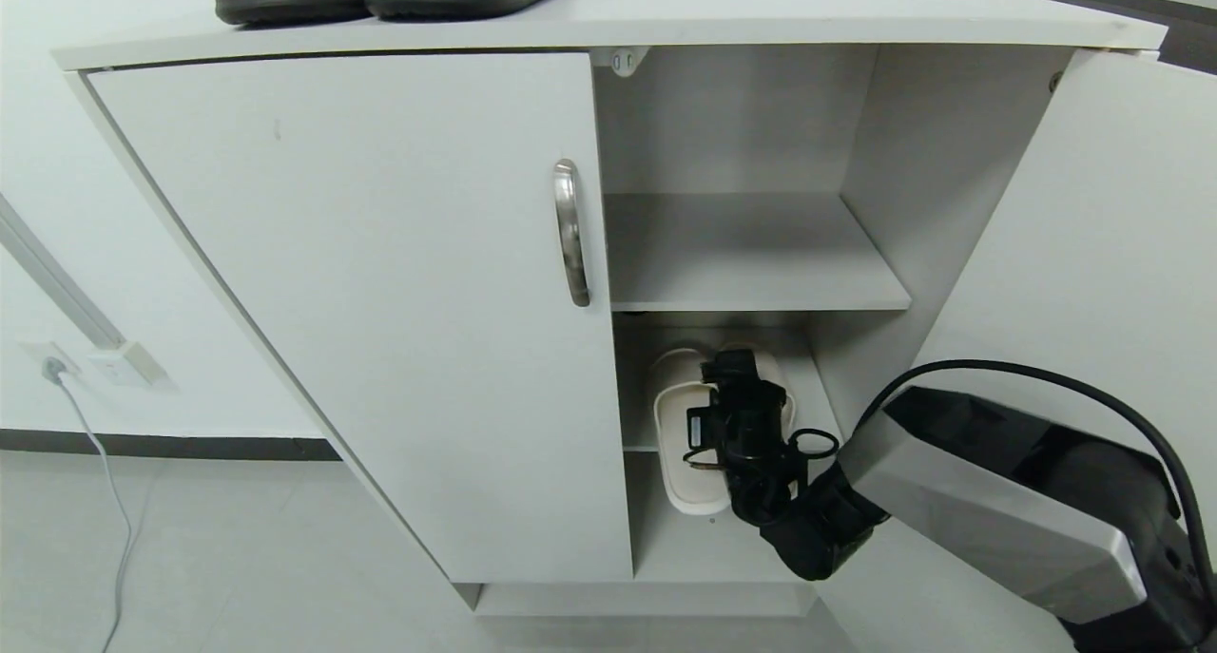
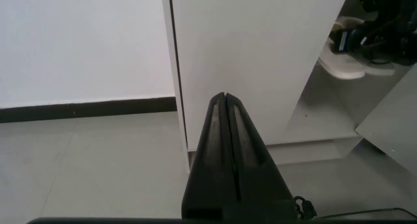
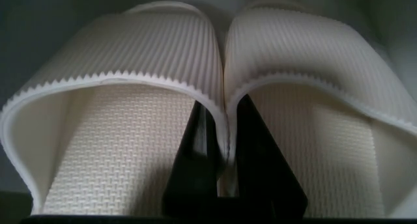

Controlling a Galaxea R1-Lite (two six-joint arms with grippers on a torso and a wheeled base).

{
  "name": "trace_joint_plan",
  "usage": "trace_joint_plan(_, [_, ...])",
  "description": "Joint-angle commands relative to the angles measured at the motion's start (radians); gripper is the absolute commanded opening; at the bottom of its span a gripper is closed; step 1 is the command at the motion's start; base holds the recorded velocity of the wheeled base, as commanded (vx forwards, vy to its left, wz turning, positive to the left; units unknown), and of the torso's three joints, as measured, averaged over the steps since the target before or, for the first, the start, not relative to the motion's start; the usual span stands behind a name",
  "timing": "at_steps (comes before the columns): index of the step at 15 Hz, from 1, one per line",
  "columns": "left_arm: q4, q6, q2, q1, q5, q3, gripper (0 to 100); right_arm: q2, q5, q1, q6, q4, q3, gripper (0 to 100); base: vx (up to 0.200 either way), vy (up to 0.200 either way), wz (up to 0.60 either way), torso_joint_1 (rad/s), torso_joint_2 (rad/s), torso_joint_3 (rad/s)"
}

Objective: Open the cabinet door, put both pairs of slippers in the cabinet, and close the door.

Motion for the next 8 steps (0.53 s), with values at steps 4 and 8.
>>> trace_joint_plan(4, [0.0, 0.005, 0.001, 0.0, 0.001, 0.0, 0, 0.033, 0.006, -0.034, 0.007, 0.152, -0.214, 0, 0.0, 0.0, 0.0, 0.0, 0.0, 0.0])
trace_joint_plan(8, [0.0, 0.005, 0.001, 0.0, 0.001, 0.0, 0, 0.074, 0.006, -0.063, 0.001, 0.209, -0.301, 0, 0.0, 0.0, 0.0, 0.0, 0.0, 0.0])
